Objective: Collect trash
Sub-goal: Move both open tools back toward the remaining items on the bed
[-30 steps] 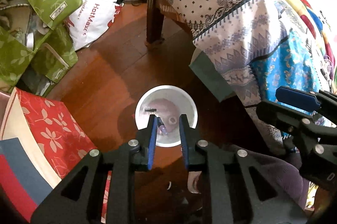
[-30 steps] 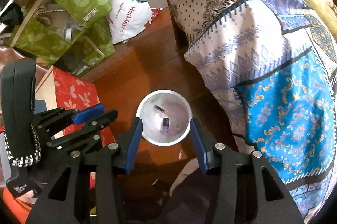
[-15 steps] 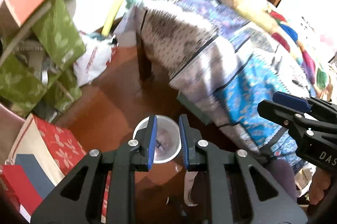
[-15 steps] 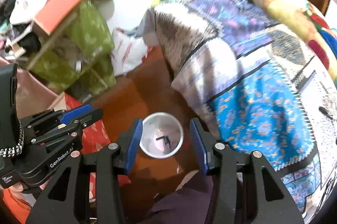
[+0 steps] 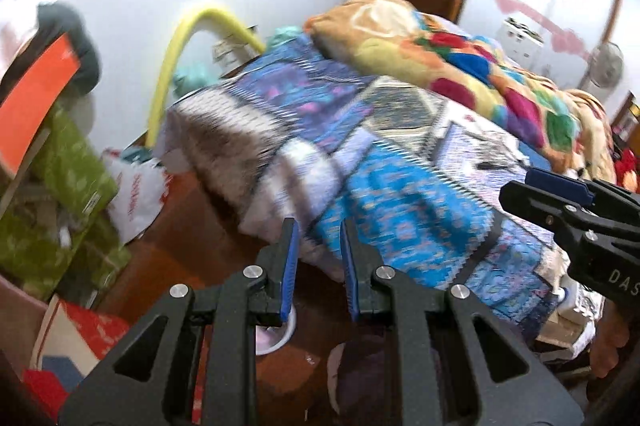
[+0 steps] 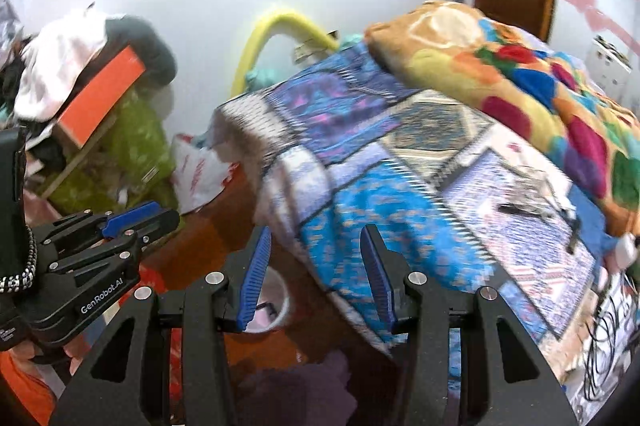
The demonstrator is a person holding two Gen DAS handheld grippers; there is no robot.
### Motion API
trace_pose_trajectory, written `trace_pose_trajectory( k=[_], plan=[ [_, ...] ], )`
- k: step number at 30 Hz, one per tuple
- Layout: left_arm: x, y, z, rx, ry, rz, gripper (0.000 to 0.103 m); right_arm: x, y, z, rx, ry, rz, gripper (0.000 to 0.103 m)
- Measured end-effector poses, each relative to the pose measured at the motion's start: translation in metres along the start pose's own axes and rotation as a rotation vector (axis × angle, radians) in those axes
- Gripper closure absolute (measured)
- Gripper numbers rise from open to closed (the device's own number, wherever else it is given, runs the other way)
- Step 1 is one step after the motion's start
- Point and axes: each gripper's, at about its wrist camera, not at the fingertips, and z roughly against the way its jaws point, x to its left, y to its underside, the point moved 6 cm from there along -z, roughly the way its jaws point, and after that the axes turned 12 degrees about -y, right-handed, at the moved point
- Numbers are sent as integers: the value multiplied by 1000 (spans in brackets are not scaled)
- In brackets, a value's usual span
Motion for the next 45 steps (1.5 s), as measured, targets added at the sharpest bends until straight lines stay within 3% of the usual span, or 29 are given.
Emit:
trace_pose_trajectory(
  k=[11,20,25,30,34,45],
  plan=[
    [-151,-24,-8,-5,187,-174,82,-112,18,76,-89,182,-148,60],
    [-244,-33,-40,43,275,-268,80,-207,43,108,-102,276,-302,60],
    [-280,-39,-75,87,311,-298,72,-257,58,103,-74,301,-383,60],
    [-314,-45,-109,122,338,-315,70,-297,69,92,-52,295,-452,60],
    [-332,-56,-131,113,329,-310,58,-325,73,77,-41,285,-494,60],
    [-371,-85,-196,112,330,-225,54,-383,70,20,-6,324,-525,60]
  ],
)
